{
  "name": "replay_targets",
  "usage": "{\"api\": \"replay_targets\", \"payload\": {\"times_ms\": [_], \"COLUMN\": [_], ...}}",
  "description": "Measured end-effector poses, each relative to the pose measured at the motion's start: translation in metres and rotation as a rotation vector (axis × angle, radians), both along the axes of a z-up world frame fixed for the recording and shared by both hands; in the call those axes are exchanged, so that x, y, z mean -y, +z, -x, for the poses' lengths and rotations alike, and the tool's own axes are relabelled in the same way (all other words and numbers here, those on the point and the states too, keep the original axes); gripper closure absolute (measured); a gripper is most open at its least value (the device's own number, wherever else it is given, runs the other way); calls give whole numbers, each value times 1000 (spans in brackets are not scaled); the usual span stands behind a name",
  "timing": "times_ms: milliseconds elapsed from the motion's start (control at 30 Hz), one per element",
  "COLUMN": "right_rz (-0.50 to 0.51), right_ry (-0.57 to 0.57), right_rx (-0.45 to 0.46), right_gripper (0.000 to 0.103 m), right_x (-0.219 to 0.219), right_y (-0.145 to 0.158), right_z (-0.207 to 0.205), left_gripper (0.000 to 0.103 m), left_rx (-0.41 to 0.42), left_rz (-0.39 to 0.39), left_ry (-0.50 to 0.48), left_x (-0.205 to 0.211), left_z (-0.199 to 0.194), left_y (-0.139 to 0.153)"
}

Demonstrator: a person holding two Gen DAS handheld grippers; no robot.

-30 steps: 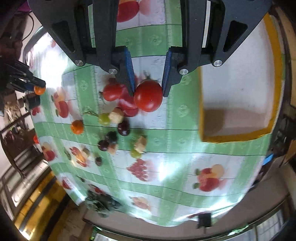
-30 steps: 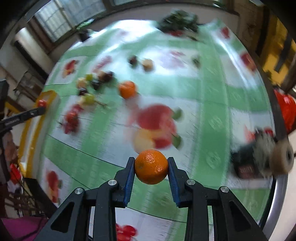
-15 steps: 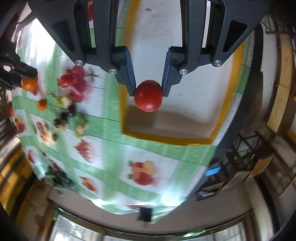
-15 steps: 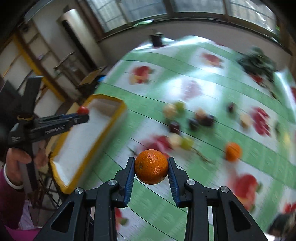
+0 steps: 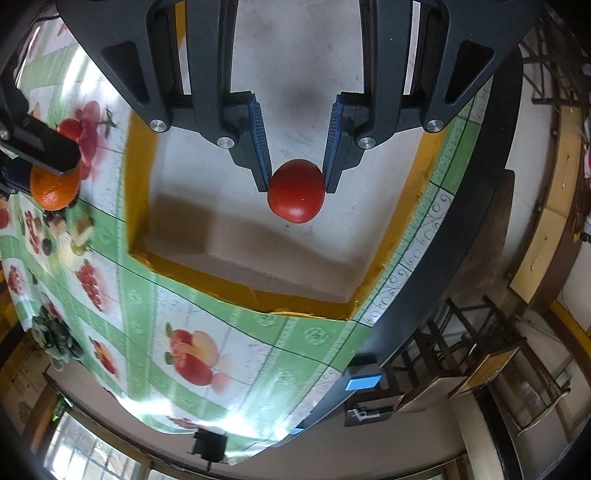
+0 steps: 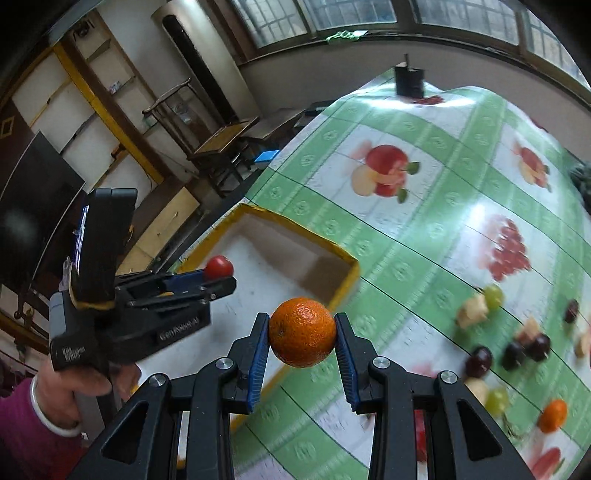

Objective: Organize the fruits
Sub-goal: 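Carry tomato in left tool and orange in right tool to white tray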

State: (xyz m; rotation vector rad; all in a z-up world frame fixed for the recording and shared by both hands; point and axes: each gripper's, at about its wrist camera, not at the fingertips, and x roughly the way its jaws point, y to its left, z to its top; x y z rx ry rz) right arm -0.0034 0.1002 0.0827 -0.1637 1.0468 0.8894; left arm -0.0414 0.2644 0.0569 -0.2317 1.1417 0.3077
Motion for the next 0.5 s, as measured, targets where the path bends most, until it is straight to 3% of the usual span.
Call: {"api": "replay_targets", "payload": {"times_ms": [500], "right_rz": [137], "right_ry": [52], "right_rx": [7], "right_gripper": [69], "right_x": [-69], "right_y": [-46], "right_z": [-33], "left_gripper": [75], "left_rx": [-6], "left_rz": [5], "left_ry": [38], "left_x": [-12], "left_z": [-26], "left_y": [-17]}}
